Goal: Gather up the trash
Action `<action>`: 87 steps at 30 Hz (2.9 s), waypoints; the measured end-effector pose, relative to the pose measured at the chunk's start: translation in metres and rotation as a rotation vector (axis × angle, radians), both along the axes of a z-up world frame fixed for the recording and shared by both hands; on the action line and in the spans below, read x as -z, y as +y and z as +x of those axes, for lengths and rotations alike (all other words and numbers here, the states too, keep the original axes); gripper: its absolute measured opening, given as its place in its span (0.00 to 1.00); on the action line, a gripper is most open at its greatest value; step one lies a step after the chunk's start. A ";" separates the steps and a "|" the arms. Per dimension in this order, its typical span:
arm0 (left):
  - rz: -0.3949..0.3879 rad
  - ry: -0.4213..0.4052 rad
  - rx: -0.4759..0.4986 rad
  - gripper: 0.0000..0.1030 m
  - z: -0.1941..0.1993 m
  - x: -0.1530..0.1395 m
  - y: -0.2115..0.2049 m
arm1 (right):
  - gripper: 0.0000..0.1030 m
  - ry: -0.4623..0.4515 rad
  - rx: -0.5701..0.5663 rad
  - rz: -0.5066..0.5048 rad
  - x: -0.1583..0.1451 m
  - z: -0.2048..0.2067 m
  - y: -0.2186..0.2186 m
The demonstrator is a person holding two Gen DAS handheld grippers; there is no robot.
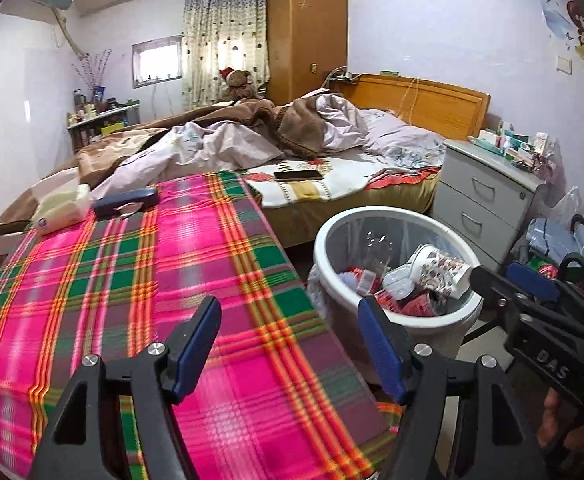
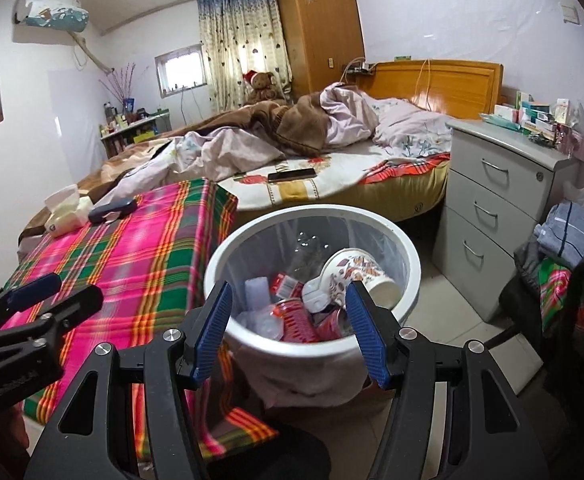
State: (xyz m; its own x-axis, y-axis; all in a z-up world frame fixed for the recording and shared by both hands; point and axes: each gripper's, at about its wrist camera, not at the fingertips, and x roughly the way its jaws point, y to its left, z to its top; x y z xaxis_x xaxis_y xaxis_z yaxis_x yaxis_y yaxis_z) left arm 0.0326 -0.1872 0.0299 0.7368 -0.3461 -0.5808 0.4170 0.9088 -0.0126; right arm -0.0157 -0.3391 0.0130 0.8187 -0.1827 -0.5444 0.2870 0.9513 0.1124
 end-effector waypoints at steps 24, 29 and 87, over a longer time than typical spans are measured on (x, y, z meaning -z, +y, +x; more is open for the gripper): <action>-0.038 -0.121 -0.055 0.72 -0.052 -0.004 0.030 | 0.59 -0.079 0.010 -0.007 0.005 -0.033 0.032; -0.043 -0.115 -0.056 0.72 -0.054 -0.006 0.031 | 0.59 -0.086 0.010 -0.007 0.004 -0.036 0.033; -0.046 -0.095 -0.073 0.72 -0.059 -0.008 0.040 | 0.59 -0.088 -0.009 -0.017 0.002 -0.037 0.043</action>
State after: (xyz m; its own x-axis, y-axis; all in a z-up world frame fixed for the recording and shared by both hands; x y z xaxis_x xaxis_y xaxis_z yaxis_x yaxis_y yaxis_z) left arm -0.0261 -0.1474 0.0375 0.8121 -0.3145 -0.4915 0.3511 0.9362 -0.0189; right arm -0.0529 -0.2958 0.0106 0.8649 -0.1831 -0.4674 0.2677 0.9559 0.1209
